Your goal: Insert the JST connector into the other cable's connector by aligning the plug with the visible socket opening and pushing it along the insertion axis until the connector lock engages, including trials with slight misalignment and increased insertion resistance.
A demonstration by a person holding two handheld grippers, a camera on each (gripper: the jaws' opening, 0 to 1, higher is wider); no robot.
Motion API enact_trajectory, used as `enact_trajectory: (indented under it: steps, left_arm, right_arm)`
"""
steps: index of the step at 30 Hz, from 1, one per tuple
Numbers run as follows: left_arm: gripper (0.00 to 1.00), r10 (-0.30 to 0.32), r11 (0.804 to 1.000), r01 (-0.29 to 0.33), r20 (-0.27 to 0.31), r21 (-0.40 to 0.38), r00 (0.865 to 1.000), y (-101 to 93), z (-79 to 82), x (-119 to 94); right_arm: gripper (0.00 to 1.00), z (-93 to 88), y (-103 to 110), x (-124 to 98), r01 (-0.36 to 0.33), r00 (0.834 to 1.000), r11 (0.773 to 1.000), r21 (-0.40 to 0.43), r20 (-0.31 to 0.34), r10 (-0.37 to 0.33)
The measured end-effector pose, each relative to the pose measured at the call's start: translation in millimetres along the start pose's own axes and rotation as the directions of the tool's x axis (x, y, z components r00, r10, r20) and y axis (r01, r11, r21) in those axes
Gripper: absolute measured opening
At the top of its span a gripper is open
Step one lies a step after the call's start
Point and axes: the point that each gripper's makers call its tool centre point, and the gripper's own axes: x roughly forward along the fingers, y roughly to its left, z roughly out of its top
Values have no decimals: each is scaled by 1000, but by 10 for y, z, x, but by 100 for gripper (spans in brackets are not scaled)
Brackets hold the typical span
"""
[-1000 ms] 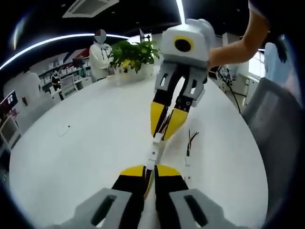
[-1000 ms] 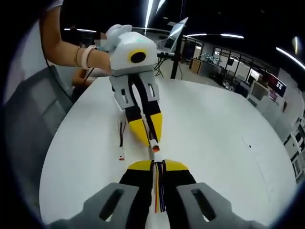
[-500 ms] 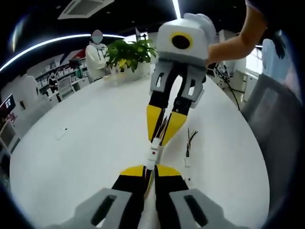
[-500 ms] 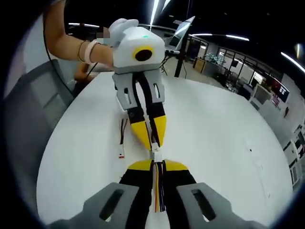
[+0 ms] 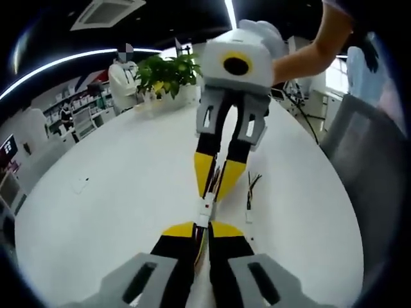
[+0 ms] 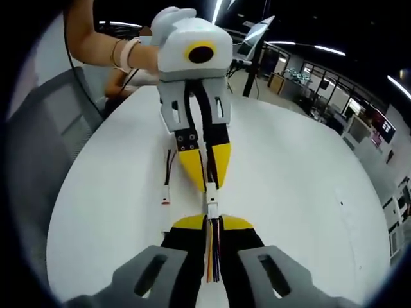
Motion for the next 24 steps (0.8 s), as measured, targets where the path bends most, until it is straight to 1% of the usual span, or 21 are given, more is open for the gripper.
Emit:
enact_trajectory:
  steps: [4, 6, 12, 15, 18, 21, 24]
  left_arm:
    - [0, -10, 1000, 10, 9, 15, 1000, -20, 34, 12]
    - [0, -9, 999, 9, -2, 33, 1000, -22, 35, 34]
    - [0, -2, 1000, 2, -5, 22, 1000, -4, 36, 52]
    - [0, -6, 998, 7, -14, 59, 1000, -31, 31, 71]
    - [0, -4, 999, 5, -15, 52, 1000, -31, 41, 78]
    - [0, -4, 997, 6, -21, 74, 1000, -32, 37, 96]
    - [0, -13, 997, 14, -20, 75, 1000, -41, 36, 102]
  right_arm:
    - [3, 13, 14, 5, -8, 1000, 1000, 2, 3, 8]
    - [3, 7, 12, 10, -9, 1000, 1000, -9, -4, 9]
    - [3, 9, -23, -2, -5, 1000, 1000, 4, 7, 5]
    - [3, 29, -25, -10, -9, 1000, 1000, 6, 17, 9]
    - [3, 34, -14, -14, -9, 1000, 1000, 4, 8, 9]
    - [3, 18, -12, -9, -12, 1000, 1000, -7, 0, 12]
    - [3, 4, 1, -2, -19, 1000, 1000, -15, -3, 19]
